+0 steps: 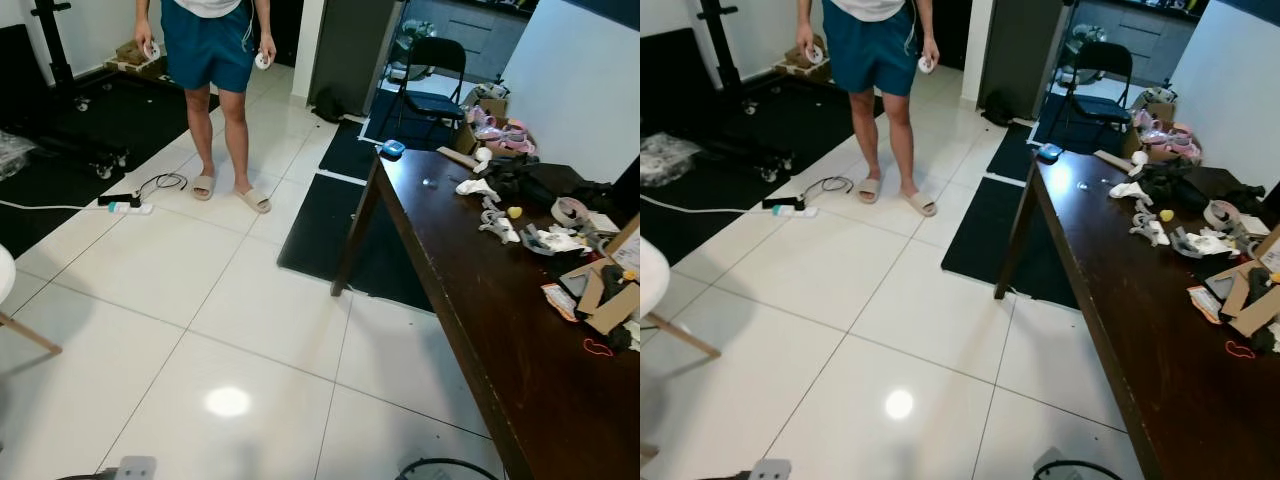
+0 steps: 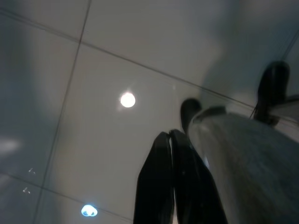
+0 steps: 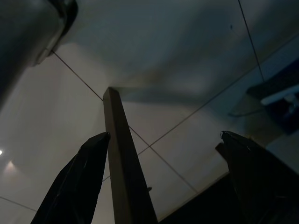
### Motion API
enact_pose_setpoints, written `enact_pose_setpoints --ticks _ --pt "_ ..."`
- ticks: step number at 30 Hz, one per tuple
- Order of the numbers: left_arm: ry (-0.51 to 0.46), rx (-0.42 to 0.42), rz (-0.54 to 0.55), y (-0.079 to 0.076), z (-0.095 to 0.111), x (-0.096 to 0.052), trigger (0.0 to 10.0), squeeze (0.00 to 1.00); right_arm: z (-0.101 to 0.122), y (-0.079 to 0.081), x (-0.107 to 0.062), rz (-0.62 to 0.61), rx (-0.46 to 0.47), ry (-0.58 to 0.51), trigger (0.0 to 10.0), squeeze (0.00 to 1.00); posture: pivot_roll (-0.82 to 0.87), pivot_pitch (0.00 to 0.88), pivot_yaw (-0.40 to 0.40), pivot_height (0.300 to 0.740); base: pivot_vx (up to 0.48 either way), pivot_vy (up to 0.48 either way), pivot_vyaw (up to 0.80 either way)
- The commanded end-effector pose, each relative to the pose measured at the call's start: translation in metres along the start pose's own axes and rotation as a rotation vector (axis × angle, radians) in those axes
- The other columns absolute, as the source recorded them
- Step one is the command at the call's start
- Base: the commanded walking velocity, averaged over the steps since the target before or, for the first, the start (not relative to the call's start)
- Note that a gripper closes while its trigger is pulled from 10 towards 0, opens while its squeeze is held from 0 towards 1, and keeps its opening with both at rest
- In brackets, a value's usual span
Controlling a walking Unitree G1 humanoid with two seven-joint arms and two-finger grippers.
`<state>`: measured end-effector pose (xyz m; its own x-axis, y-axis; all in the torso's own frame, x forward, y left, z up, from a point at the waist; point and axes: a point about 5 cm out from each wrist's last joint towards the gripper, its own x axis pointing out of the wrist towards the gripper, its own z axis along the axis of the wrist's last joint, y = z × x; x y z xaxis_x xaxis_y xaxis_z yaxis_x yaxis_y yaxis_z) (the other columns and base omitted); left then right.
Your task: Picking trash to rubbish bin
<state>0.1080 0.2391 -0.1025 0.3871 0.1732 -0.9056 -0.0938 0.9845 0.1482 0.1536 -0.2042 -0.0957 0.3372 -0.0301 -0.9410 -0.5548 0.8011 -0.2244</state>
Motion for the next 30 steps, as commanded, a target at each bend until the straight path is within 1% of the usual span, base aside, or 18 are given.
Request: enact_pose_setpoints --ticks 1,6,9,10,12,13,16,19,24,25,30 --pt "0.044 -0.011 -0.015 -0.006 -0.013 -0.001 10.0 0.0 -0.003 -0.003 -0.001 0.0 -0.01 0.008 10.0 0.0 0.2 0.0 -0.116 0.74 0.0 0.0 0.0" --pt "0.051 -0.031 -0.014 -0.007 -0.017 -0.002 10.0 0.0 -0.004 0.0 0.0 0.021 -0.018 0.012 10.0 0.0 0.21 0.0 -0.118 0.74 0.0 0.0 0.0" --pt "0.06 -0.055 -0.011 -0.008 -0.019 -0.002 10.0 0.0 -0.005 0.001 0.0 0.024 -0.023 0.014 10.0 0.0 0.21 0.0 -0.122 0.74 0.0 0.0 0.0" --pt "0.066 -0.072 -0.014 -0.01 -0.021 -0.003 10.0 0.0 -0.005 0.002 0.0 0.028 -0.031 0.015 10.0 0.0 0.21 0.0 -0.126 0.74 0.0 0.0 0.0" --pt "0.067 -0.074 -0.015 -0.011 -0.022 -0.003 10.0 0.0 -0.005 0.002 0.0 0.029 -0.033 0.015 10.0 0.0 0.21 0.0 -0.127 0.74 0.0 0.0 0.0" --pt "0.069 -0.057 -0.018 -0.012 -0.022 -0.003 10.0 0.0 -0.003 0.001 0.0 0.029 -0.037 0.011 10.0 0.0 0.22 0.0 -0.129 0.74 0.0 0.0 0.0" --pt "0.064 -0.069 -0.023 -0.013 -0.022 -0.003 10.0 0.0 -0.001 0.0 0.0 0.029 -0.041 0.006 10.0 0.0 0.22 0.0 -0.131 0.74 0.0 0.0 0.0" --pt "0.062 -0.058 -0.036 -0.014 -0.022 -0.003 10.0 0.0 0.001 -0.001 0.0 0.028 -0.044 0.001 10.0 0.0 0.22 0.0 -0.133 0.74 0.0 0.0 0.0" --pt "0.067 -0.045 -0.035 -0.014 -0.023 -0.003 10.0 0.0 0.004 -0.003 0.0 0.026 -0.048 -0.005 10.0 0.0 0.22 0.0 -0.136 0.74 0.0 -0.383 0.0" --pt "0.058 -0.102 -0.007 -0.012 -0.023 -0.003 10.0 0.0 0.005 -0.003 0.0 0.025 -0.049 -0.007 10.0 0.0 0.22 0.0 -0.135 0.74 0.0 0.0 0.0" --pt "0.054 -0.097 -0.008 -0.012 -0.022 -0.003 10.0 0.0 0.006 -0.003 0.0 0.026 -0.05 -0.006 10.0 0.0 0.22 0.0 -0.138 0.74 0.0 0.0 0.0"
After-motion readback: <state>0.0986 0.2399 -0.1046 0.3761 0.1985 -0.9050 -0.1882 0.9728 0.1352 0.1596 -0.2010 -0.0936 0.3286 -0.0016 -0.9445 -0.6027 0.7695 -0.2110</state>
